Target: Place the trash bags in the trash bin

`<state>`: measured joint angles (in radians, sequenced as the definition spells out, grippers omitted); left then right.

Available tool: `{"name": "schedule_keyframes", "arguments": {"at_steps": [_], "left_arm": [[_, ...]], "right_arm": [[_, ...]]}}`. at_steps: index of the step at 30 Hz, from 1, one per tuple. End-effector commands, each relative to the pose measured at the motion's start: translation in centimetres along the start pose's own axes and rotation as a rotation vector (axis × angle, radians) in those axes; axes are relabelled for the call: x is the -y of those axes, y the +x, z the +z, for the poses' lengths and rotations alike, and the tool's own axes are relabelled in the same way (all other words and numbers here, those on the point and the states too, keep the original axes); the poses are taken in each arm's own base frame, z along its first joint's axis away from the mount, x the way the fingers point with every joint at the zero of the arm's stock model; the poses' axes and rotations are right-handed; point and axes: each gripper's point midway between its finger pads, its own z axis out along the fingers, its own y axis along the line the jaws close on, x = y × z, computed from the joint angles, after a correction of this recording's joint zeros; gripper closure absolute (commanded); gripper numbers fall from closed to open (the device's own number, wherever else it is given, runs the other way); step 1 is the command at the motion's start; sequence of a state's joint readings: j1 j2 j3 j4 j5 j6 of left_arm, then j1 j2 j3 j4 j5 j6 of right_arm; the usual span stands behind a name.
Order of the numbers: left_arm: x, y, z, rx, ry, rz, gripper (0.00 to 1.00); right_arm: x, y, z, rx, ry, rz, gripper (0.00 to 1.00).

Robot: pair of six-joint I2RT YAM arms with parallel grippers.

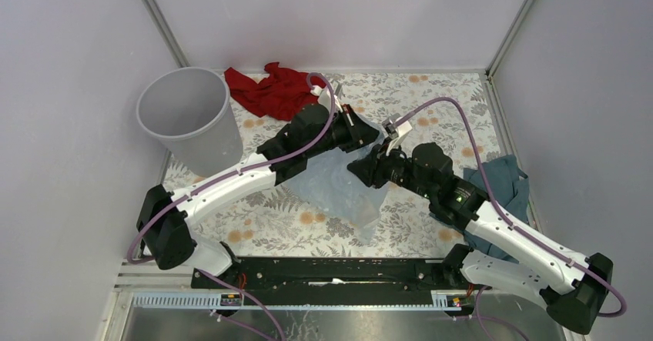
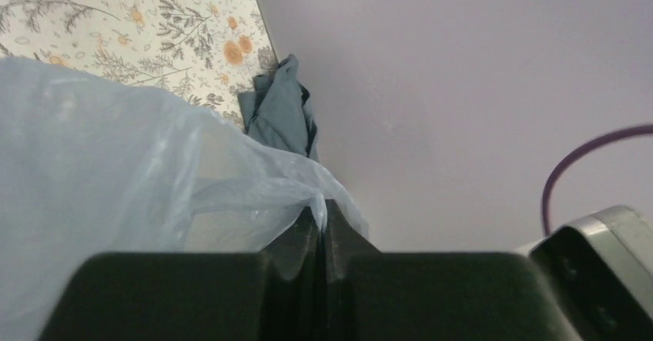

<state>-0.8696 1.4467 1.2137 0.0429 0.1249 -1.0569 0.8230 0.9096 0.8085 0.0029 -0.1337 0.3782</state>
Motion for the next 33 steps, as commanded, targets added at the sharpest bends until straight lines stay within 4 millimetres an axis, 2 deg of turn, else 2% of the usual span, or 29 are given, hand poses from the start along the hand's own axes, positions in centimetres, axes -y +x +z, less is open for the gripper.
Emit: {"name": "schedule_keyframes", "arguments": {"at_steps": [1,2,4,7,9,12,16,18,21,25,27,29,31,33], "left_arm": [[4.7,-1.0,-1.4,0.009,0.153,0.048,0.80],[5.6,-0.9,-1.8,-0.006,0.195,0.093,0.64],[6.3,-0.8,-2.9,-0.012,0.223,0.176,0.38],[5.4,-1.9,-5.5,0.055,0.175,0.293,0.16],[4.6,-3.2,-7.9,0.126,0.124,0.374,0.08],[3.2,-5.0,-12.3,0.218,0.007,0.483,0.01],[2.2,-7.9,-18.3,0.361,-0.140,0.576,0.01],[2.5,-9.2,-21.5,0.439,-0.177,0.592,0.01],[3.3,-11.1,-26.4,0.560,-0.211,0.585,0.01],[4.4,-11.9,-30.6,0.651,-0.184,0.583,0.01],[4.4,-12.1,-31.6,0.678,-0.186,0.579,0.01],[4.1,-12.2,-31.6,0.683,-0.201,0.580,0.01],[3.6,-12.1,-30.9,0.672,-0.220,0.579,0.01],[2.8,-11.9,-29.6,0.643,-0.243,0.578,0.01]], "right_arm": [[0.7,-2.3,0.1,0.088,0.077,-0.032,0.86],[1.1,-2.4,0.0,0.102,0.098,-0.023,0.99],[1.6,-2.7,-0.4,0.134,0.124,-0.013,1.00],[2.0,-2.7,-1.0,0.152,0.143,0.001,1.00],[1.5,-2.8,-0.9,0.162,0.120,0.021,1.00],[-0.9,-3.6,0.2,0.168,-0.004,0.057,1.00],[-5.7,-4.5,3.5,0.105,-0.241,0.118,1.00],[-8.6,-6.3,4.5,0.104,-0.382,0.152,1.00],[-12.0,-8.2,5.6,0.100,-0.562,0.245,1.00],[-15.0,-9.4,6.0,0.063,-0.717,0.343,1.00],[-15.0,-9.2,5.5,0.068,-0.747,0.391,1.00],[-13.6,-8.6,5.1,0.066,-0.741,0.438,1.00],[-10.0,-7.0,5.4,0.030,-0.664,0.540,1.00],[-5.0,-4.6,5.6,-0.002,-0.543,0.669,1.00]]}}
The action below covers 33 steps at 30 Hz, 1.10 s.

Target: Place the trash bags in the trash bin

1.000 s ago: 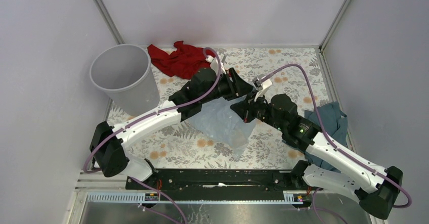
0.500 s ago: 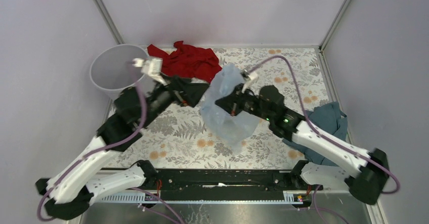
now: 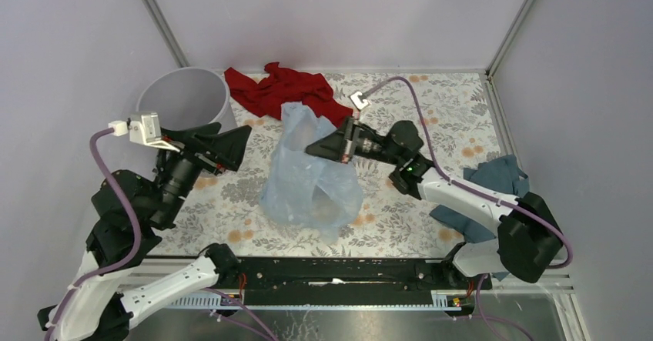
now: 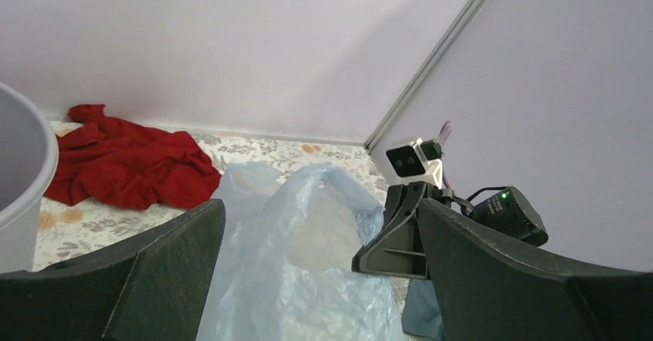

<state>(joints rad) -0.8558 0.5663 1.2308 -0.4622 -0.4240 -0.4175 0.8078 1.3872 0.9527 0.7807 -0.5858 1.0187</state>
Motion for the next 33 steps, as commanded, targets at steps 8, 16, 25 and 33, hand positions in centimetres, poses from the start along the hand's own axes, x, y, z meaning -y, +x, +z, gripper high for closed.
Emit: {"name": "schedule_keyframes", "arguments": {"at_steps": [8,16,25,33], "left_arm": [[0.7,14.3,7.1,-0.408,-0.042,0.034,0.01],[-0.7,26.5,7.8,-0.657,-0.062,-0.085,0.03],[-7.7,37.8,7.4,-0.810,-0.224,-0.122,0.24],[-12.9,44.3,2.5,-0.933,-0.353,-0.154,0.42]], "right_arm": [[16.2,2.9,-16.7,0.146,0.461,0.345,1.00],[20.9,4.1,-22.7,0.055,0.797,0.240,1.00],[21.6,4.2,-25.4,-0.035,0.973,0.108,0.96],[21.7,3.9,-25.2,-0.092,0.955,0.054,0.99]]}}
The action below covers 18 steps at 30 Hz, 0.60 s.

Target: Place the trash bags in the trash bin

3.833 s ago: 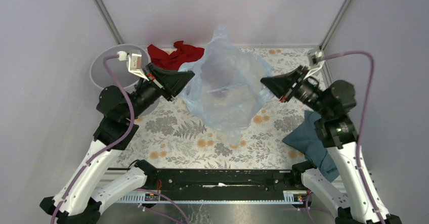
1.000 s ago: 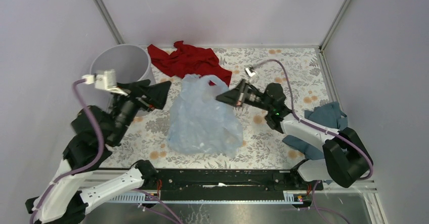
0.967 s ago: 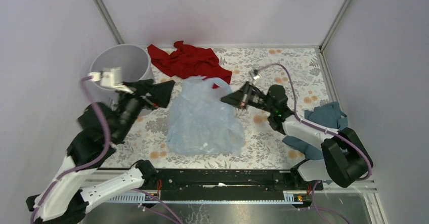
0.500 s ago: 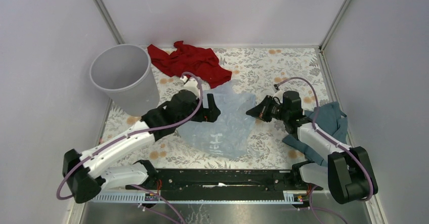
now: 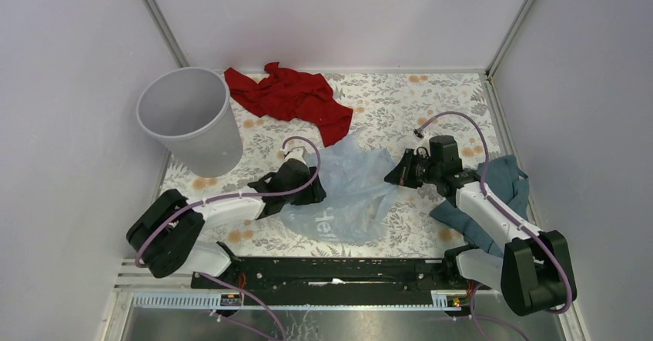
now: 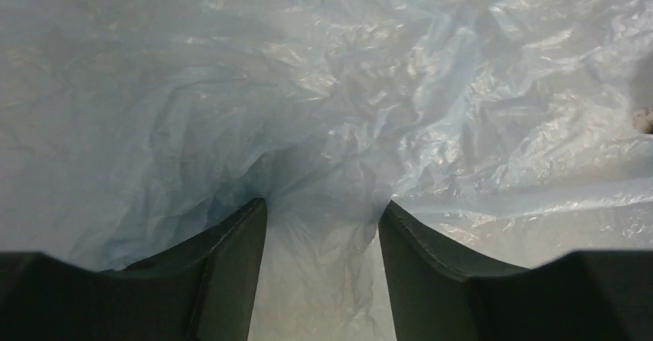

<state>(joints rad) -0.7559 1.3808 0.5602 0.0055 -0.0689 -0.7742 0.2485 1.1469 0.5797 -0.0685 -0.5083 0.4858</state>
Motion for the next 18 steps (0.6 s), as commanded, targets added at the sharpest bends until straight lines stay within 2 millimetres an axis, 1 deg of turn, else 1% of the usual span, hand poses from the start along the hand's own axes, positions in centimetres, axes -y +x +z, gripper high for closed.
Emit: {"name": "schedule_keyframes", "arguments": {"at_steps": [1,4,5,6,7,9,11,13,15,16,18], "left_arm": [[0.5,0.3,0.4,0.010,0.044,-0.029,0.42],[1.5,-0.9,-0.5,0.036,0.070,-0.006,0.41],[2.1,-1.6,-1.0,0.047,0.080,0.009,0.39],[3.1,-2.6,-1.8,0.067,0.104,0.019,0.37],[3.8,-3.3,-2.6,0.072,0.117,0.032,0.35],[6.0,-5.2,-4.8,0.098,0.175,0.064,0.25],[8.6,-7.1,-7.5,0.126,0.261,0.106,0.14],[10.8,-8.6,-10.2,0.163,0.346,0.152,0.03],[12.5,-9.1,-12.8,0.178,0.438,0.200,0.01],[13.5,-8.9,-14.0,0.176,0.502,0.227,0.01],[15.5,-7.4,-16.3,0.141,0.661,0.316,0.01]], "right_arm": [[-0.1,-1.2,-0.1,0.004,0.008,-0.092,1.00],[0.8,-1.6,-0.1,0.013,0.061,-0.114,1.00],[0.9,-1.7,-0.2,0.014,0.073,-0.118,1.00],[1.0,-1.7,-0.3,0.015,0.084,-0.124,1.00],[1.1,-1.7,-0.5,0.013,0.089,-0.126,1.00],[1.0,-1.7,-0.7,0.015,0.090,-0.133,0.99],[0.9,-1.8,-0.8,0.019,0.091,-0.134,0.99],[0.8,-1.8,-0.9,0.023,0.088,-0.134,0.98],[0.7,-1.9,-0.9,0.024,0.083,-0.135,0.98],[0.5,-1.9,-0.9,0.022,0.074,-0.136,0.98],[-0.2,-2.0,-1.0,0.017,0.047,-0.133,0.98]]}}
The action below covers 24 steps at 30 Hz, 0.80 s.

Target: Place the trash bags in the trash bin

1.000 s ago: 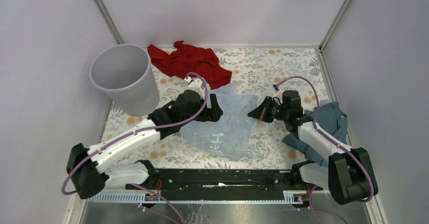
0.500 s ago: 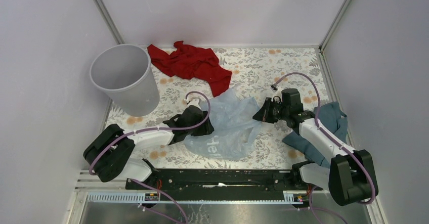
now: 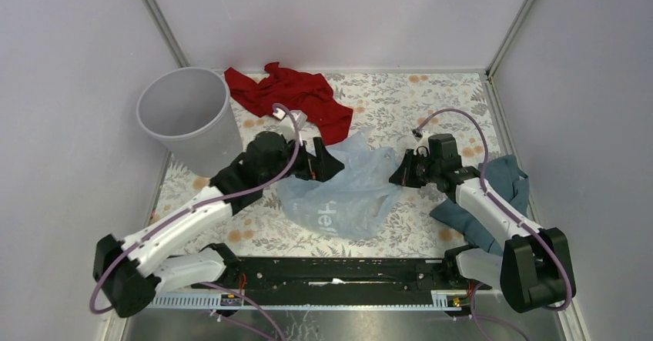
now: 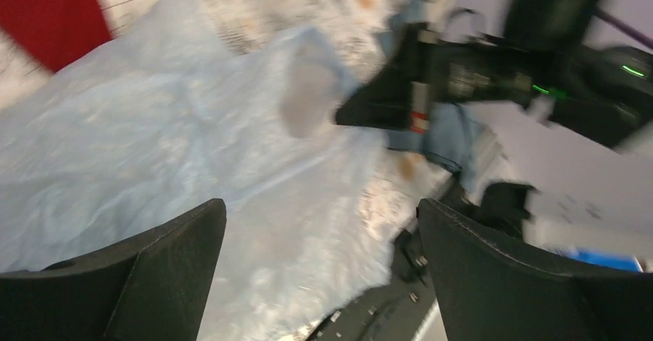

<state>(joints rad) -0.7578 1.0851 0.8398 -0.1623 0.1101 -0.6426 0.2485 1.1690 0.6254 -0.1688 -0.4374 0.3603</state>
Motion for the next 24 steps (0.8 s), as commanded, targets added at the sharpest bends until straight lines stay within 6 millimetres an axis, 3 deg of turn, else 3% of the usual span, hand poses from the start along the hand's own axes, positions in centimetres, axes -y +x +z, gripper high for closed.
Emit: {"name": "schedule_keyframes", "arguments": {"at_steps": [1,5,9,18,21,24], "left_arm": [[6.8,1.4,-3.7,-0.090,0.355,0.171,0.01],[9.4,5.8,-3.7,-0.169,0.412,0.294,0.01],[9.0,7.9,-1.0,-0.139,0.261,0.360,0.01],[10.2,7.5,5.9,-0.065,0.167,0.354,0.01],[10.3,7.0,7.3,-0.064,0.132,0.381,0.01],[10.1,5.6,7.1,-0.022,0.092,0.387,0.01]], "right_arm": [[-2.2,-2.2,-1.1,0.046,-0.066,-0.036,0.98],[-4.9,-2.9,-2.1,0.046,-0.175,-0.006,0.98],[-7.6,-3.3,-3.5,0.035,-0.282,0.027,0.98],[-14.6,-3.8,-7.3,0.066,-0.559,0.103,1.00],[-16.6,-3.2,-7.8,0.053,-0.608,0.088,1.00],[-18.0,-2.4,-7.6,0.031,-0.616,0.061,1.00]]}}
